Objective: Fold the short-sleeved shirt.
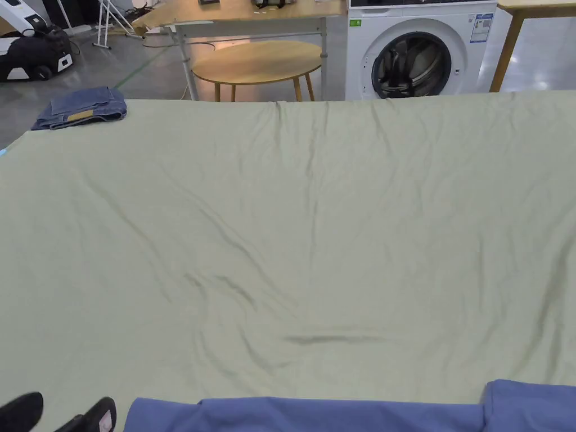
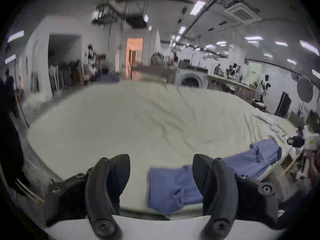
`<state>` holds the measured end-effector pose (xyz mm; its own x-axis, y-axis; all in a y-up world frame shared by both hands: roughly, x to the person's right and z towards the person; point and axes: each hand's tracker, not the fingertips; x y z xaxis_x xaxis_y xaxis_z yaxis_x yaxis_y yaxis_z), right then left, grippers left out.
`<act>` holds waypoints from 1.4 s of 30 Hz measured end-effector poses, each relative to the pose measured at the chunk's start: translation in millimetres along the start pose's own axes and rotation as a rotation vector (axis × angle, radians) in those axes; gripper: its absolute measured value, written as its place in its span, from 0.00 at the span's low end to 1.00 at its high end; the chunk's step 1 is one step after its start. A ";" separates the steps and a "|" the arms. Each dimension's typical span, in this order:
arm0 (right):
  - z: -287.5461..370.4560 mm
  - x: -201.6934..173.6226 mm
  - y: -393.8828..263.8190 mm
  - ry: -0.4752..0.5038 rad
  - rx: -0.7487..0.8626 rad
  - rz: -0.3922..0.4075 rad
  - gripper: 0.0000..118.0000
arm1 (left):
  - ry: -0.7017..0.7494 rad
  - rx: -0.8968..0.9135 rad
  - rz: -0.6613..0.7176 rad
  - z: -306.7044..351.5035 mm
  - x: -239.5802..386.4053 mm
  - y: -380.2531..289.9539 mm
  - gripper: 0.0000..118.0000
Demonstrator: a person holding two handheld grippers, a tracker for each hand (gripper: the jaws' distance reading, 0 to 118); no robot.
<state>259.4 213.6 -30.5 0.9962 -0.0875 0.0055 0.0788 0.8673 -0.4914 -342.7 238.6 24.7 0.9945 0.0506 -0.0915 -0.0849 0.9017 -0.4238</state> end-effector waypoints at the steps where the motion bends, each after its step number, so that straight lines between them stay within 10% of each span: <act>1: 5.7 -6.6 10.9 0.011 0.031 0.022 0.63 | -0.014 0.038 -0.026 7.1 7.7 10.1 0.64; 7: 1.1 -69.9 62.4 0.138 0.162 0.066 0.51 | -0.087 0.209 -0.048 22.3 45.0 59.8 0.59; 10: -13.9 -100.1 67.3 0.176 0.203 0.116 0.14 | -0.153 0.264 0.007 18.0 53.4 69.1 0.26; 12: -25.0 -115.3 65.8 0.179 0.194 0.139 0.10 | -0.148 0.259 0.009 13.1 60.2 71.4 0.19; 13: -29.7 -119.7 63.8 0.190 0.191 0.144 0.01 | -0.141 0.256 0.006 11.2 63.4 71.9 0.00; 26: -39.9 -131.4 45.8 0.266 0.091 0.157 0.00 | -0.269 0.045 0.434 -20.7 -42.5 17.1 0.00; 27: -40.1 -127.9 43.0 0.266 0.081 0.146 0.00 | -0.292 0.032 0.454 -27.4 -61.1 5.8 0.13; 29: -41.8 -120.4 37.3 0.261 0.062 0.115 0.00 | -0.365 -0.036 0.613 -45.6 -81.8 -22.9 0.75; 30: -42.5 -117.1 34.5 0.258 0.050 0.094 0.00 | -0.364 -0.091 0.658 -58.7 -95.7 -35.0 0.78; 37: -42.7 -102.0 26.6 0.247 -0.002 0.000 0.00 | -0.351 -0.338 0.856 -126.9 -108.9 -108.0 0.76; 42: -37.9 -100.1 27.1 0.226 -0.006 -0.024 0.00 | -0.421 -0.316 0.910 -143.9 -66.7 -114.5 0.44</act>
<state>160.4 227.2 -77.4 0.9601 -0.2160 -0.1775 0.1014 0.8607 -0.4989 -408.1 70.2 -50.3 0.4829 0.8528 -0.1989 -0.7627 0.2980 -0.5740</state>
